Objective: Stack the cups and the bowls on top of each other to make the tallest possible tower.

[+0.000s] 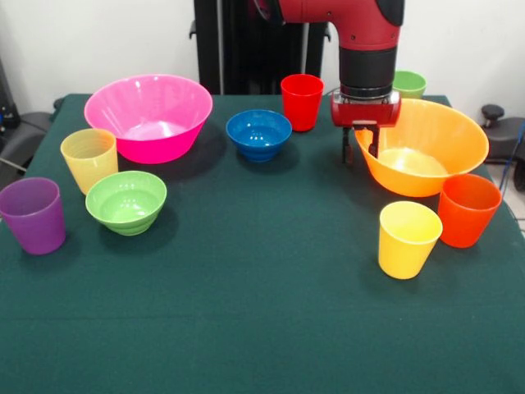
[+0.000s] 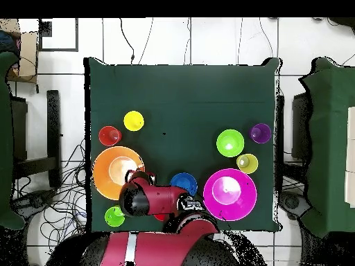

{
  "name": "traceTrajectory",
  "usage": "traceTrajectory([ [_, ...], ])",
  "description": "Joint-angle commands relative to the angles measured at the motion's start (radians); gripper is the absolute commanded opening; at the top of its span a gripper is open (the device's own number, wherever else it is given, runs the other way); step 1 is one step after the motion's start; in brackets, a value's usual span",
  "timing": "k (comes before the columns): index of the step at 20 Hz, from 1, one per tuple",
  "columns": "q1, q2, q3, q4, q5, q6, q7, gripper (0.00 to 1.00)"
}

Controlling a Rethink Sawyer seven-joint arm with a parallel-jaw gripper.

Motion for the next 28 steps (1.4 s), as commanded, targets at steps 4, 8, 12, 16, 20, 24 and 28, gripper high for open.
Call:
traceTrajectory([
  [4, 0.000, 0.040, 0.028, -0.098, -0.020, 0.006, 0.104, 0.00],
  [8, -0.012, 0.040, 0.039, -0.103, -0.033, 0.006, 0.096, 0.00],
  [12, 0.009, 0.013, 0.014, -0.085, -0.016, 0.014, 0.106, 0.00],
  [16, 0.033, -0.048, -0.026, -0.072, -0.003, 0.060, 0.094, 0.00],
  [20, 0.057, -0.092, -0.078, -0.072, -0.003, 0.081, 0.079, 0.00],
  [24, 0.085, -0.141, -0.125, -0.067, 0.001, 0.114, 0.069, 0.00],
  [28, 0.108, -0.167, -0.167, -0.073, 0.001, 0.132, 0.062, 0.00],
])
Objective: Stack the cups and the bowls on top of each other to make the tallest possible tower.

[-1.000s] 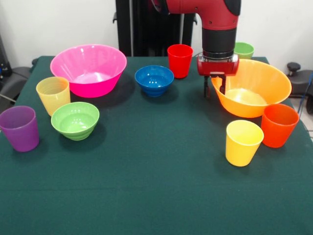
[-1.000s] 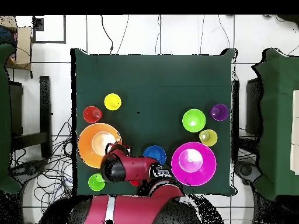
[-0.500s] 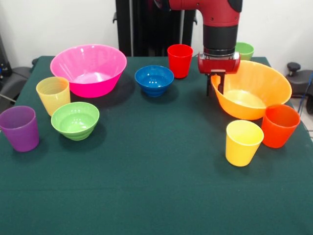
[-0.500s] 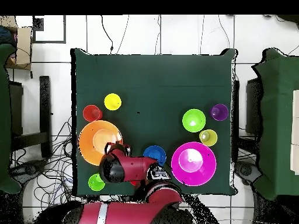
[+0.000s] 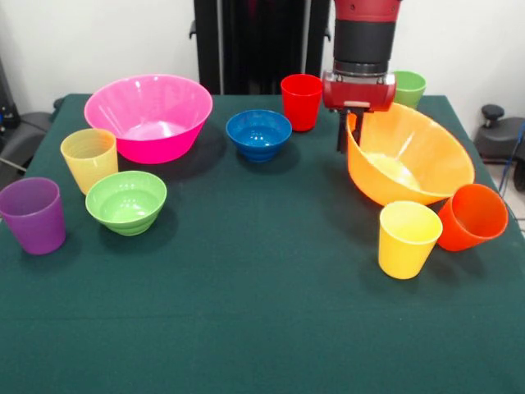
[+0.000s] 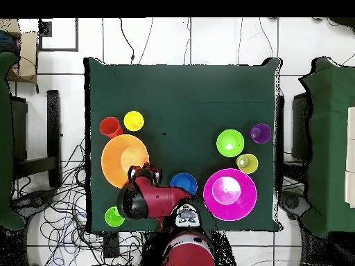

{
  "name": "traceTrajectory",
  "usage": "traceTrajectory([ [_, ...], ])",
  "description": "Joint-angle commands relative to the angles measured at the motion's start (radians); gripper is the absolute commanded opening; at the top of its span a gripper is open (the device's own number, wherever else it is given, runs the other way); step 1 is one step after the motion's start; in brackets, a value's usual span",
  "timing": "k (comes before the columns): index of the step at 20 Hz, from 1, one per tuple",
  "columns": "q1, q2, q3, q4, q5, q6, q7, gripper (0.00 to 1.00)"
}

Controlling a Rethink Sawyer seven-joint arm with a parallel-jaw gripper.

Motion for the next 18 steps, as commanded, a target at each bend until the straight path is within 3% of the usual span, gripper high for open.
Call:
traceTrajectory([
  [1, 0.037, -0.061, -0.065, -0.076, 0.009, 0.139, 0.060, 0.00],
  [10, 0.069, -0.097, -0.106, -0.079, 0.006, 0.175, 0.062, 0.00],
  [18, 0.125, -0.114, -0.187, -0.111, 0.005, 0.171, 0.066, 0.00],
])
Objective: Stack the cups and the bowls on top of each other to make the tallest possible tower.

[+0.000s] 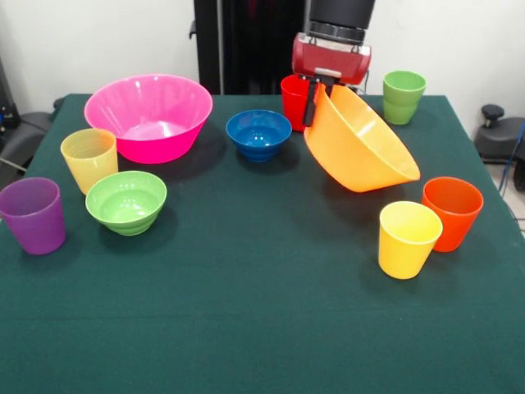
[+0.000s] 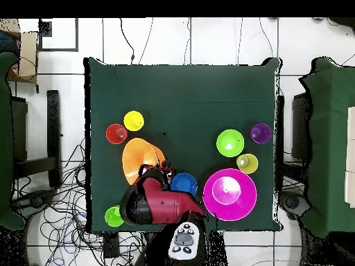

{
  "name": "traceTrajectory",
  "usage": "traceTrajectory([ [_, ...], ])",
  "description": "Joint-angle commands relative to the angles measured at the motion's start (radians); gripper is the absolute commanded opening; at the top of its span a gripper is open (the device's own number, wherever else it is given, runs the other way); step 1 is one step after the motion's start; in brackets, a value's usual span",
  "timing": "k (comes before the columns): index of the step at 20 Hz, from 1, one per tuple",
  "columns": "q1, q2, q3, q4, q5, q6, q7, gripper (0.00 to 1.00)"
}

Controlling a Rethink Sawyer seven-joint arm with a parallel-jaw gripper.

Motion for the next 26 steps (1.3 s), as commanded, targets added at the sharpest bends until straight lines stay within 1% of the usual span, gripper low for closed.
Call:
traceTrajectory([
  [1, 0.037, -0.014, -0.019, -0.095, 0.002, 0.094, 0.069, 0.00],
  [3, 0.050, -0.016, -0.031, -0.100, 0.005, 0.092, 0.074, 0.00],
  [6, 0.055, -0.012, -0.057, -0.099, -0.006, 0.053, 0.080, 0.00],
  [10, 0.044, -0.007, -0.063, -0.106, -0.027, 0.007, 0.081, 0.00],
  [14, 0.031, 0.025, -0.073, -0.120, -0.041, -0.060, 0.087, 0.00],
  [17, -0.022, 0.028, -0.023, -0.123, -0.075, -0.064, 0.081, 0.00],
  [20, -0.114, 0.032, 0.086, -0.122, -0.115, -0.028, 0.075, 0.00],
  [22, -0.163, 0.041, 0.147, -0.126, -0.145, -0.031, 0.075, 0.00],
  [24, -0.197, 0.052, 0.187, -0.139, -0.170, -0.023, 0.064, 0.00],
  [26, -0.215, 0.055, 0.201, -0.151, -0.185, -0.014, 0.054, 0.00],
])
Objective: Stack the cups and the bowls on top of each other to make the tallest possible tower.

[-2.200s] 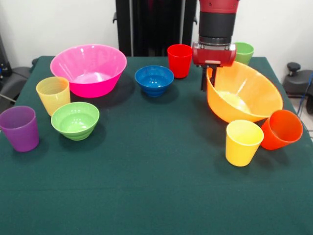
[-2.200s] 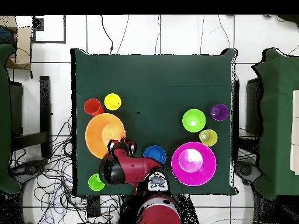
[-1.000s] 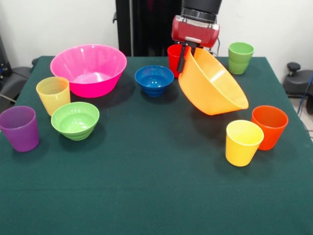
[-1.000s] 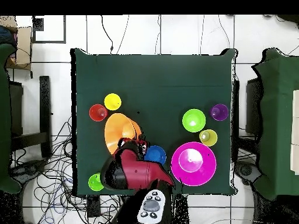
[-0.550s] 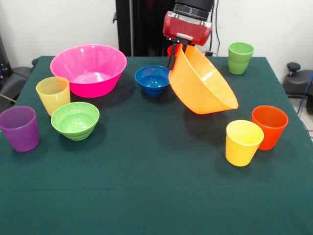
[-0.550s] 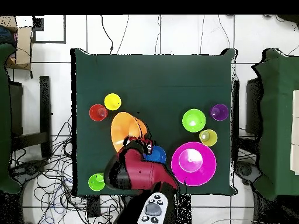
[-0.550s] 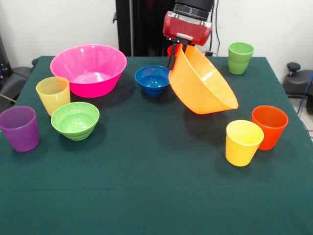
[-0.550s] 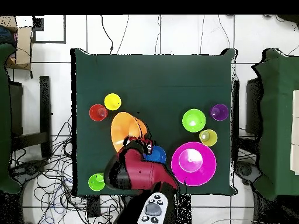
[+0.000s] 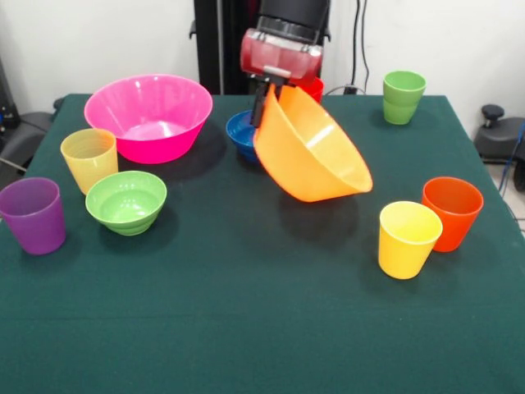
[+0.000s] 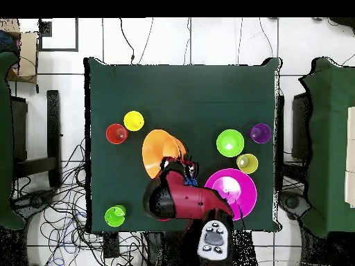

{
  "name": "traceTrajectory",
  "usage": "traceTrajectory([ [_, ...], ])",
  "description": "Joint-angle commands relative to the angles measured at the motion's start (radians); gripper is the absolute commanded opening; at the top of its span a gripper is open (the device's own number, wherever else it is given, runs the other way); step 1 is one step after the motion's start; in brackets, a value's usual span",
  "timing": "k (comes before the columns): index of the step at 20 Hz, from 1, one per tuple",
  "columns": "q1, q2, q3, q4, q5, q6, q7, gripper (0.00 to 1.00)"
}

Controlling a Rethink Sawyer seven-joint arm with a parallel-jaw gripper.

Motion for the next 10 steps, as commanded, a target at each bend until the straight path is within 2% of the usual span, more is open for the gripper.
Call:
traceTrajectory([
  [1, -0.095, 0.047, 0.219, -0.099, -0.111, 0.000, 0.050, 0.00],
  [10, -0.096, 0.049, 0.214, -0.157, -0.148, 0.009, 0.035, 0.00],
])
